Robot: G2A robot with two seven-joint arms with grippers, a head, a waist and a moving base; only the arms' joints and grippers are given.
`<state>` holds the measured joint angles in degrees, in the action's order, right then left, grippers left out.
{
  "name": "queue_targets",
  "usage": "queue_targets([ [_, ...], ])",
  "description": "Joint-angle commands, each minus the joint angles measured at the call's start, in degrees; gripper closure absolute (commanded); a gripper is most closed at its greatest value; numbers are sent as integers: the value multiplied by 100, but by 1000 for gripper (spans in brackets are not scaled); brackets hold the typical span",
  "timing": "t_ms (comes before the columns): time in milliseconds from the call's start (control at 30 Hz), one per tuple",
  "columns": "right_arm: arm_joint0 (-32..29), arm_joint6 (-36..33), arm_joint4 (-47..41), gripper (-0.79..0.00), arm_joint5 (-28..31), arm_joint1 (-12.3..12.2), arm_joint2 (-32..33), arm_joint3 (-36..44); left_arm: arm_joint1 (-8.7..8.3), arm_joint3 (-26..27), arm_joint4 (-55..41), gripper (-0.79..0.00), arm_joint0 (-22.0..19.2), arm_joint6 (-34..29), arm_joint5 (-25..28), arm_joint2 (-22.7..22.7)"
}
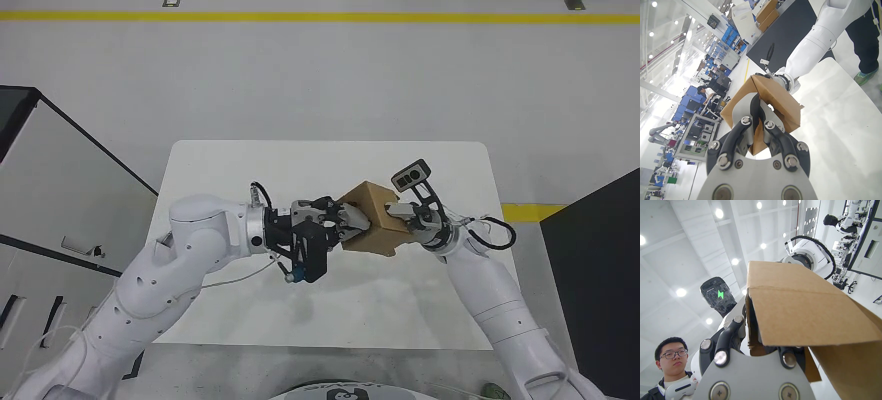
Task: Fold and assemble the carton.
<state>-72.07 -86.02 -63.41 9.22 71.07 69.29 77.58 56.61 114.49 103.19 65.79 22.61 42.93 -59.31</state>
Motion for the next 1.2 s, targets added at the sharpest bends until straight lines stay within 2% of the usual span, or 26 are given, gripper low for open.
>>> queue_targets([
  [0, -55, 24, 3, 0, -30, -10, 41, 59, -19, -14, -74, 0, 37, 38, 8, -124],
  [800, -149, -198, -317, 0, 39, -49, 120, 184, -140, 179, -322, 0, 460, 190, -57, -796],
  [833, -147, -198, -301, 0, 55, -58, 136, 198, -147, 176, -342, -89, 474, 192, -57, -848],
  [867, -152, -198, -292, 0, 93, -66, 168, 196, -156, 169, -353, -348, 486, 188, -57, -912],
  [900, -156, -198, -299, 0, 110, -71, 189, 197, -166, 166, -354, -785, 498, 185, -34, -977],
  [1167, -156, -198, -299, 0, 110, -71, 189, 197, -273, 5, -700, -785, 718, 326, 285, -1720],
])
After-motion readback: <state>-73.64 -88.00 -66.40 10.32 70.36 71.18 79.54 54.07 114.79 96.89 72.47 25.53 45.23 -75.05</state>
